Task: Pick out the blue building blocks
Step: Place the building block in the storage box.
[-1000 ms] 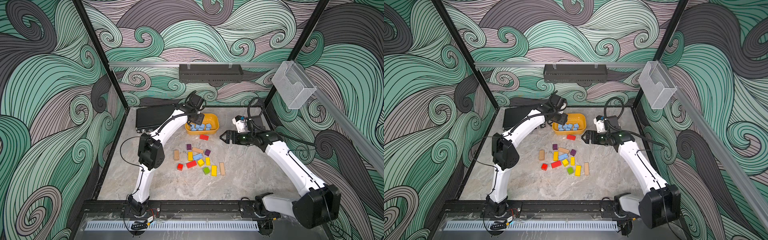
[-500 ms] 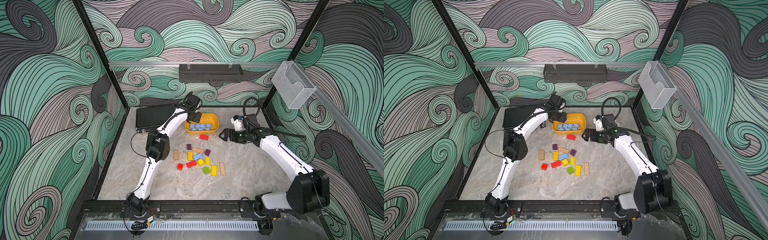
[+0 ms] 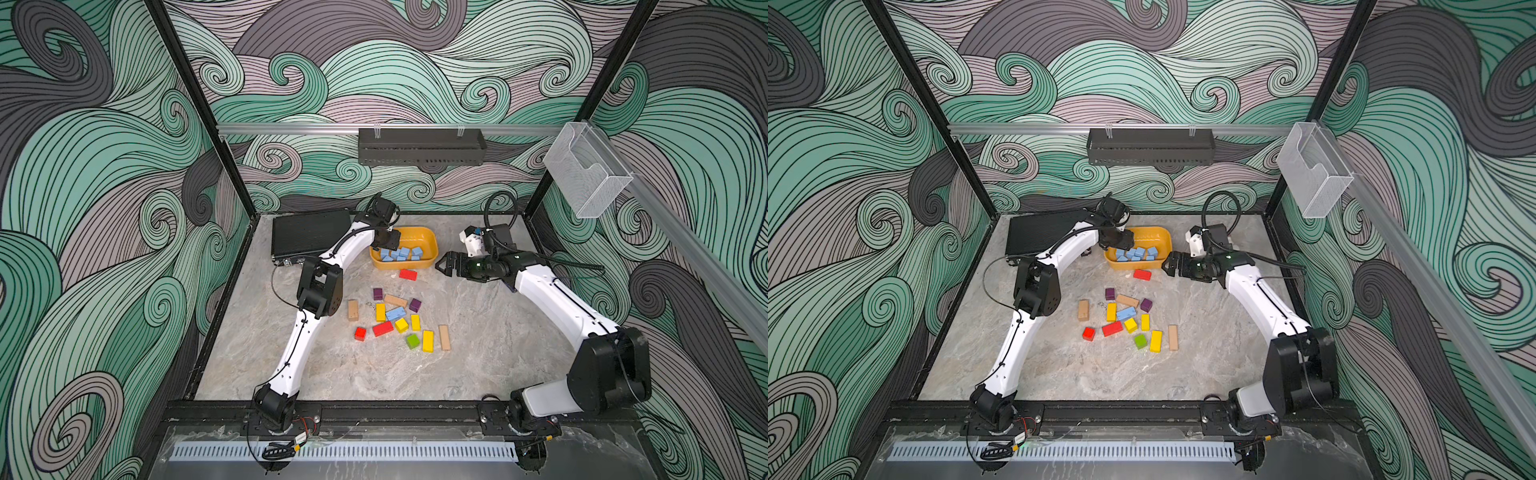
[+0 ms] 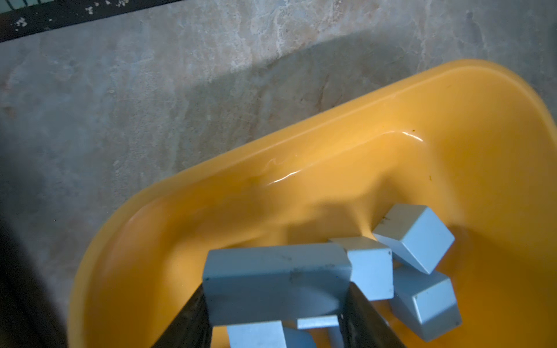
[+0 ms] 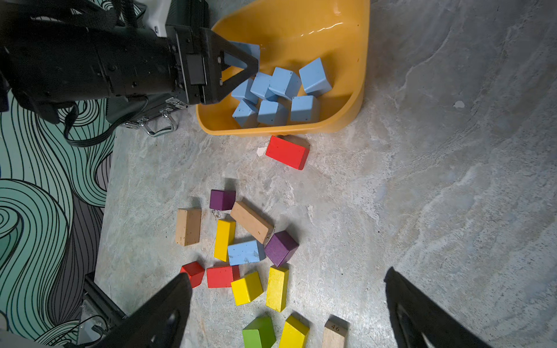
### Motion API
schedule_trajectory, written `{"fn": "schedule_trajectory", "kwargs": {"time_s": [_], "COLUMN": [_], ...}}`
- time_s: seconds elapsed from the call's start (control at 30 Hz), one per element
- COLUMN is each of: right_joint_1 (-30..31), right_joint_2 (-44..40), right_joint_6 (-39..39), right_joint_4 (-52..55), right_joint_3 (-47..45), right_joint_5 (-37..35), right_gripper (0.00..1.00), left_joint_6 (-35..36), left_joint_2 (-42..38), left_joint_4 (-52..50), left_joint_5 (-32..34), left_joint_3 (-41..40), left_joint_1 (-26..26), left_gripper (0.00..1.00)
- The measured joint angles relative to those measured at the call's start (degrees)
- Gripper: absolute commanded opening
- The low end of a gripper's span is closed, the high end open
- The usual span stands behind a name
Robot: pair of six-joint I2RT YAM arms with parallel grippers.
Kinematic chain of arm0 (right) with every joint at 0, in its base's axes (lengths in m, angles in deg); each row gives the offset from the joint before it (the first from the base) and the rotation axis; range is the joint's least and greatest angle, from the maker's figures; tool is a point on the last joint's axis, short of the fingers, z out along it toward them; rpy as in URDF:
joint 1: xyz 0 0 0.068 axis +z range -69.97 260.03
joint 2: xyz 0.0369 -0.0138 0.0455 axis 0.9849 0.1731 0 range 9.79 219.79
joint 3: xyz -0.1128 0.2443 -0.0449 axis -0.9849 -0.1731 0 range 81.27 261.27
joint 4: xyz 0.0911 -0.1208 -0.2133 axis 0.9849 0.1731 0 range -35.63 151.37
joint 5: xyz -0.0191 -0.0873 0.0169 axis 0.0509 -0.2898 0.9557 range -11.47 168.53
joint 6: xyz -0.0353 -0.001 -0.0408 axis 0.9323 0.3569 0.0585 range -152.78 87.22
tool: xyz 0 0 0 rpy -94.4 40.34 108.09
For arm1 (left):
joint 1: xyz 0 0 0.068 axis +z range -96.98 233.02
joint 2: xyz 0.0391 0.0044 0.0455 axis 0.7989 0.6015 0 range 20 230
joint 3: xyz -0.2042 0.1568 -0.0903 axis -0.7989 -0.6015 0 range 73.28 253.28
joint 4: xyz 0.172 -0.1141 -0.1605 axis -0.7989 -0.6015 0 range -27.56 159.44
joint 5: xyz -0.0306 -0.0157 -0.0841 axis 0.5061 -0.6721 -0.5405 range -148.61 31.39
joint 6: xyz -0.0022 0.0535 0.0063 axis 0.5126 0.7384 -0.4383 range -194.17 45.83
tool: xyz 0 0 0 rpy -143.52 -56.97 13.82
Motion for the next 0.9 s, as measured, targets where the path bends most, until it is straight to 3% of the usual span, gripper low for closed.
{"fn": "schedule_trajectory", "kwargs": {"time_s": [0.5, 0.9], "right_joint_1": [-0.3, -0.6], "right_joint_2": [1.3, 1.3], "right_joint_6": [0.4, 0.5], "right_joint_4": [-2.1, -2.1], "right_joint_3": [0.0, 0.1], "right_joint_5": [3.3, 3.6], "right_gripper": [1.00, 1.00], "left_joint_6": [-1.0, -3.2], "left_joint_2": [2.2, 3.4], "left_joint_4": [4.7, 4.4], "left_joint_5": [-0.6, -1.0], "left_joint_3": [0.6, 0.6], "left_joint_1": [0.2, 0.2], "left_gripper": [0.28, 0.57]}}
